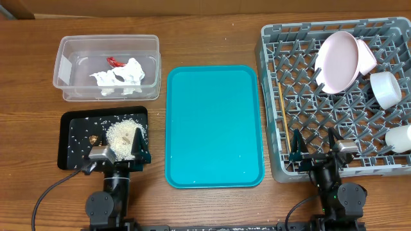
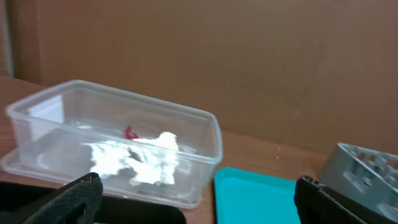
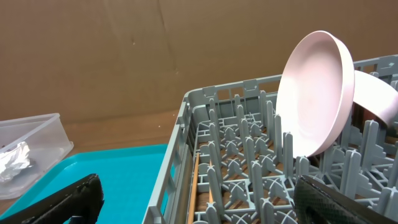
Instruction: Sort waste into correct bins and load items into the dishwasher
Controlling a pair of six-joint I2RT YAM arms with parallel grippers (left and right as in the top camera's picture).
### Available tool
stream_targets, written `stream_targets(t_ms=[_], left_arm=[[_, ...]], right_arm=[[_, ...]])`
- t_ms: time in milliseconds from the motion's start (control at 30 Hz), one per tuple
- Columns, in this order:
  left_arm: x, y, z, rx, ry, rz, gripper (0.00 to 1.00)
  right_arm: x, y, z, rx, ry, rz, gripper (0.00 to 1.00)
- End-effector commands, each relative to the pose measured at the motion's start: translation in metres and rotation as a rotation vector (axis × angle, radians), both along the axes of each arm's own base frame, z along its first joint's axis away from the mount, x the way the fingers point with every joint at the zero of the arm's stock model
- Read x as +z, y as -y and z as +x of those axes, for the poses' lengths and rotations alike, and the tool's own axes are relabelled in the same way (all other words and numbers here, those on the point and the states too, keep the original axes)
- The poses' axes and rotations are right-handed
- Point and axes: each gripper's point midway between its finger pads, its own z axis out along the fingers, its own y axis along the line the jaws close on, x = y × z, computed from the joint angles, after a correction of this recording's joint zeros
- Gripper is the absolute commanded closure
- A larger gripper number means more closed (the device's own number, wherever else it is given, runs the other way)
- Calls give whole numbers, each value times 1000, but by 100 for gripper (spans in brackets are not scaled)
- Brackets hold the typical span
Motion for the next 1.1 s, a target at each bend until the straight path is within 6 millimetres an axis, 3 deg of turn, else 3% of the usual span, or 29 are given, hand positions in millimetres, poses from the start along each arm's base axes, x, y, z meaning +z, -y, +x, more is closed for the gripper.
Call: stream_targets(t_ms=[0,100,267,1067], left_arm=[[-9,-10,-1,59,-24,-11,0],[-37,-5,-1,38,-136,-13,0],[-37,7,-1,-20,-137,12,0],[-37,6,-1,-18,-138,12,0]], right_arm=[[-2,2,0,-10,2,4,0],[-2,2,0,-10,2,4,0],[-2,2,0,-10,2,4,0],[-2,2,0,-10,2,4,0]])
